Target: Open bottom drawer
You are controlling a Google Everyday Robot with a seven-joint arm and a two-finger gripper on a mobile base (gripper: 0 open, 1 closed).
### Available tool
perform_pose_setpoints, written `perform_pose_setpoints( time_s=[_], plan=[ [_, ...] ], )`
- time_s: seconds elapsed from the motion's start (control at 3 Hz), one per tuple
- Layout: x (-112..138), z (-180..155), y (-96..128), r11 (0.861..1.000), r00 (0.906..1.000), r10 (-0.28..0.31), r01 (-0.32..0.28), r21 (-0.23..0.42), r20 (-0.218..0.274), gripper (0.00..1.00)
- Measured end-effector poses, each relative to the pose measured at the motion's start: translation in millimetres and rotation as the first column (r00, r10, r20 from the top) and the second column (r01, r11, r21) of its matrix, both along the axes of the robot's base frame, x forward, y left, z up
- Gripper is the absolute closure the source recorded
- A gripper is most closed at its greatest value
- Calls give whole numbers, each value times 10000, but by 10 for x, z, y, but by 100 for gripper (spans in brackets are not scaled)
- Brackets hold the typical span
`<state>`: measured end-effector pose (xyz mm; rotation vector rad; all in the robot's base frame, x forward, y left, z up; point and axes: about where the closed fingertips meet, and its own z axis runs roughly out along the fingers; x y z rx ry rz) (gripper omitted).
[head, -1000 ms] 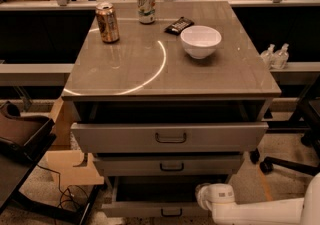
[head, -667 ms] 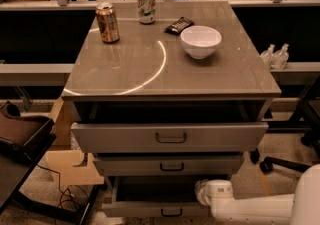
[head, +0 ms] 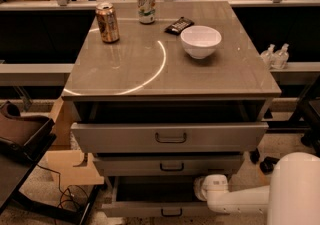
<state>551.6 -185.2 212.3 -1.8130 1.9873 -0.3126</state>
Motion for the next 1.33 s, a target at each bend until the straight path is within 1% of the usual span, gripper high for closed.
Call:
perform_pose_setpoints(
  time_s=[0.33,0.67,1.0,1.33],
  plan=[
    [26,-191,-5,10000,9992,-57,58,33,-398,100],
    [-59,-343,-56,9995,9963,-250,265,172,-817,100],
    [-261,-424,-134,9985,9904,-513,536,140,-1283,100],
    [-556,-447,-173,9974,9817,-701,717,26,-1769,100]
  ],
)
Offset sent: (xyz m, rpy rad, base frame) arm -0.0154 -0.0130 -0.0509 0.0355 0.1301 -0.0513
